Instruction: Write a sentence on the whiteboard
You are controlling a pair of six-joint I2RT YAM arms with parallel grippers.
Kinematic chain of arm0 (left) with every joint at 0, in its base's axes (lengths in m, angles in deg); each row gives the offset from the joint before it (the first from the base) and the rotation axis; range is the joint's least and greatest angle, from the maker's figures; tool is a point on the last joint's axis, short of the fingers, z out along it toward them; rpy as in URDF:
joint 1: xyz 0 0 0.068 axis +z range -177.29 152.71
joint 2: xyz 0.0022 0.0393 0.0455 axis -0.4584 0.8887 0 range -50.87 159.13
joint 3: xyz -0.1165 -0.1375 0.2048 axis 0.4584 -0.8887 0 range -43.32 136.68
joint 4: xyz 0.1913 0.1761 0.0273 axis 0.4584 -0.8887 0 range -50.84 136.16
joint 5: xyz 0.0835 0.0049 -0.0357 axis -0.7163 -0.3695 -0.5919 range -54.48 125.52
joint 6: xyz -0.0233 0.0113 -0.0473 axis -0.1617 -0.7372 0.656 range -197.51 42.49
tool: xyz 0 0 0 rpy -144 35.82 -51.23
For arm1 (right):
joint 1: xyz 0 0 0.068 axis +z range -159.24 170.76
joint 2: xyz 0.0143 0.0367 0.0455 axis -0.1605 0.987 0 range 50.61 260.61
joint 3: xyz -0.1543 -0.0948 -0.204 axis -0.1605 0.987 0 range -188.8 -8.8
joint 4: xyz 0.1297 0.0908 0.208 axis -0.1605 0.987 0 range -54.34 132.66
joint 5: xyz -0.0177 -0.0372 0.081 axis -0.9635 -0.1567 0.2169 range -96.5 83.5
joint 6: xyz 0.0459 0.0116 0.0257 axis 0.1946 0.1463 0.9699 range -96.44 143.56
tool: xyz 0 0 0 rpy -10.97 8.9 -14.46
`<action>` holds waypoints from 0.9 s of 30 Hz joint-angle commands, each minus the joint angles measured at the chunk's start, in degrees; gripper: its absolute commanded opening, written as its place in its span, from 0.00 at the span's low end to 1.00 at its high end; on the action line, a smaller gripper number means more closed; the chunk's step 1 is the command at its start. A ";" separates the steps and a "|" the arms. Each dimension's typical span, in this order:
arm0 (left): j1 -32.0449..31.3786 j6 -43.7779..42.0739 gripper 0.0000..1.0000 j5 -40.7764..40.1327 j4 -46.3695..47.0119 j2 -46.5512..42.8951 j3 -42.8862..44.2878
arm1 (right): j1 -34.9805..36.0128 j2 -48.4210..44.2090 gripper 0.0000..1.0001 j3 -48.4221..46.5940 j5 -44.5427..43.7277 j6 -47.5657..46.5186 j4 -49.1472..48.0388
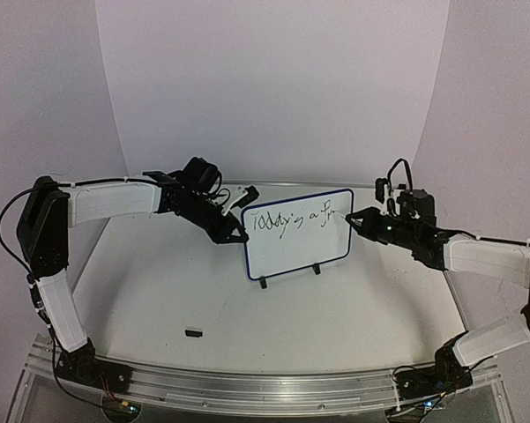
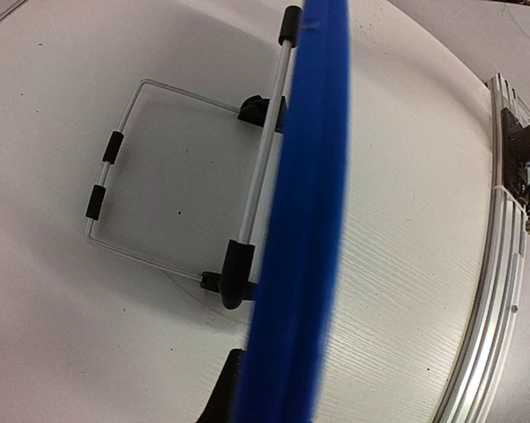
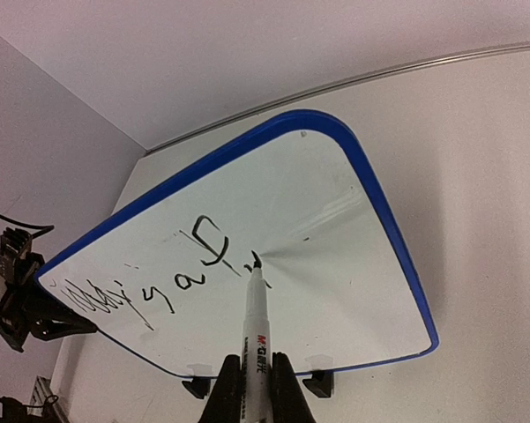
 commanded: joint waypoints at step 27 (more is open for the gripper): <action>-0.13 -1.62 0.00 -2.25 -1.54 0.23 1.91 | -1.31 -0.30 0.00 -0.72 -2.24 0.58 -1.83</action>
